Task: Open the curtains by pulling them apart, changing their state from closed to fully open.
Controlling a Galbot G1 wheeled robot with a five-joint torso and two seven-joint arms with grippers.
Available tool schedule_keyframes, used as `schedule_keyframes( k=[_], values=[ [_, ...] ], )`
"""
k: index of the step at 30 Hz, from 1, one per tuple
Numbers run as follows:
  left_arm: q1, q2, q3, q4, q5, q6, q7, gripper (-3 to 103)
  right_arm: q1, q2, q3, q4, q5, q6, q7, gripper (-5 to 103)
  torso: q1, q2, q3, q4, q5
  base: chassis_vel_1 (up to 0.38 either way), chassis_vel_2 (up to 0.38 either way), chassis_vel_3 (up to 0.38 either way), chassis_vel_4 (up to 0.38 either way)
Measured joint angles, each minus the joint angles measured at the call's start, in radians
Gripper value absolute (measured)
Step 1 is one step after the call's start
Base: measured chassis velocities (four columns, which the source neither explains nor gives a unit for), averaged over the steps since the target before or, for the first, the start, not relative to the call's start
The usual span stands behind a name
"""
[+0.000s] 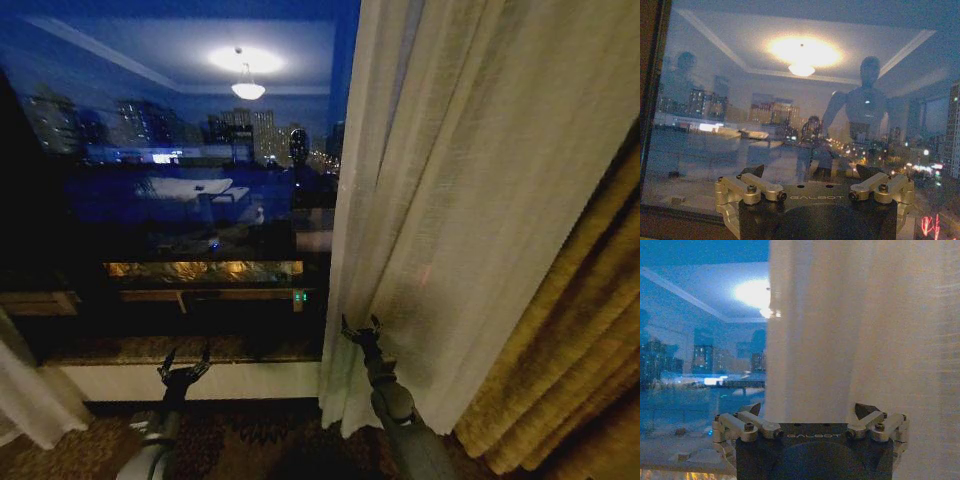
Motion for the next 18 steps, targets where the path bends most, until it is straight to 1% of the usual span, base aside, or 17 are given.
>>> schedule_keyframes(
  k=[4,10,16,18],
  values=[
    [0.000,0.000,0.000,0.000,0.000,0.000,0.000,100,-0.017,-0.001,-0.014,0.023,-0.006,0.006,-0.004,100,0.000,0.000,0.000,0.0000,0.0002,0.065,0.057,-0.034,-0.062],
    [0.000,0.000,0.000,0.000,0.000,0.000,0.000,100,-0.045,0.002,-0.048,0.049,-0.028,0.012,-0.006,100,0.000,0.000,0.000,-0.0003,0.0008,0.000,0.000,0.000,0.000],
    [0.000,0.000,0.000,0.000,0.000,0.000,0.000,100,-0.034,0.006,-0.078,0.038,-0.043,0.020,-0.001,100,0.000,0.000,0.000,-0.0002,0.0003,0.000,0.000,0.000,0.000],
    [0.000,0.000,0.000,0.000,0.000,0.000,0.000,100,-0.011,0.011,-0.079,0.019,-0.052,0.020,0.013,100,0.000,0.000,0.000,-0.0001,0.0003,0.000,0.000,0.000,0.000]
  ],
)
